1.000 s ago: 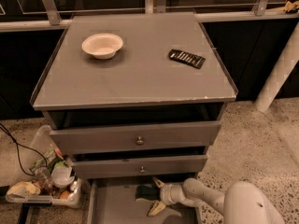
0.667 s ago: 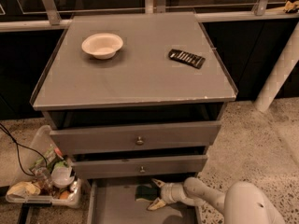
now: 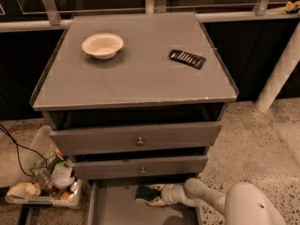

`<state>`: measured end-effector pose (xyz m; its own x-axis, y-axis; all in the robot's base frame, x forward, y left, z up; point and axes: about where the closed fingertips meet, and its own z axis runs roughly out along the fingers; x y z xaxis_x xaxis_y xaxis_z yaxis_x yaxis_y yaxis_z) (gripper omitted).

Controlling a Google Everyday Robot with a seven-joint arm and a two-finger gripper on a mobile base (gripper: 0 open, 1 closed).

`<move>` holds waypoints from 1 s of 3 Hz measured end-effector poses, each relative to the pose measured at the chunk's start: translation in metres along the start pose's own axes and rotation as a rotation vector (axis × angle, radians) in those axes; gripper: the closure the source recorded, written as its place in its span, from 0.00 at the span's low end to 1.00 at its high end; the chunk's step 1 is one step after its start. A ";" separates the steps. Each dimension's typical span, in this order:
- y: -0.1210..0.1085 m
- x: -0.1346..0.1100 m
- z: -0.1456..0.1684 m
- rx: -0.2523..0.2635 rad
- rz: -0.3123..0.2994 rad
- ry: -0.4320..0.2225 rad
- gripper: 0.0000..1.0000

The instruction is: Pick sponge from bottom drawer and place on counter

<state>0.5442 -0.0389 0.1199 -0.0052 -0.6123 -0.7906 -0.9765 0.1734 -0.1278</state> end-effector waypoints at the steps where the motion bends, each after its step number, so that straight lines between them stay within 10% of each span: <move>1: 0.000 0.000 0.000 0.000 0.000 0.000 0.87; 3: 0.018 0.002 -0.007 0.000 0.003 -0.004 1.00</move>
Offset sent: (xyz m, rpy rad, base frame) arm 0.0000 0.0000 0.0000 0.0000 0.0000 0.0000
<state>0.5249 -0.0429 0.1200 -0.0068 -0.6084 -0.7936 -0.9765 0.1750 -0.1258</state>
